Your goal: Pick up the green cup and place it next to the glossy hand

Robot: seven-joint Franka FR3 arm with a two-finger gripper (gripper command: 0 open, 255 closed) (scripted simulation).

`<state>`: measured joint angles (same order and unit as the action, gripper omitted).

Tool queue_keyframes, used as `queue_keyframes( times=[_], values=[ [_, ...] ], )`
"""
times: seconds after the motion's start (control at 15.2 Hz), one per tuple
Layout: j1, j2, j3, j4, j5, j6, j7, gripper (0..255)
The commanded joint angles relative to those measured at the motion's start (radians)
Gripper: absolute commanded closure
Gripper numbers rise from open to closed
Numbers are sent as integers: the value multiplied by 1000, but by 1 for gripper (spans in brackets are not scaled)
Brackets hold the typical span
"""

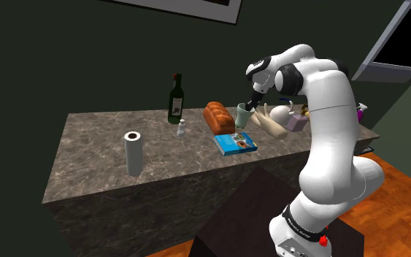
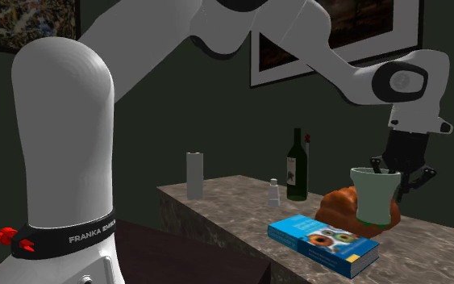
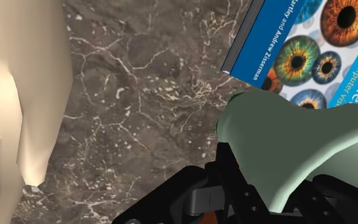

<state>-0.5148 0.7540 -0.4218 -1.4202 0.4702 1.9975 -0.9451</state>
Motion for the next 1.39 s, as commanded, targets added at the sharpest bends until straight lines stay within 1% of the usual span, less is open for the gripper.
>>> queue_keyframes(
  times=[0.0,0.13,0.66,0.73,1.06,1.32],
  values=[
    [0,21,8,1,8,14,-3,255],
    [-3,38,13,-2,15,33,-8,255],
    [-3,38,13,-2,15,33,-9,255],
    [-3,37,13,-2,15,32,-9,0],
    [-3,38,13,-2,15,33,-9,0],
    [-10,-11,-7,45,-12,-60,8,0]
  ],
)
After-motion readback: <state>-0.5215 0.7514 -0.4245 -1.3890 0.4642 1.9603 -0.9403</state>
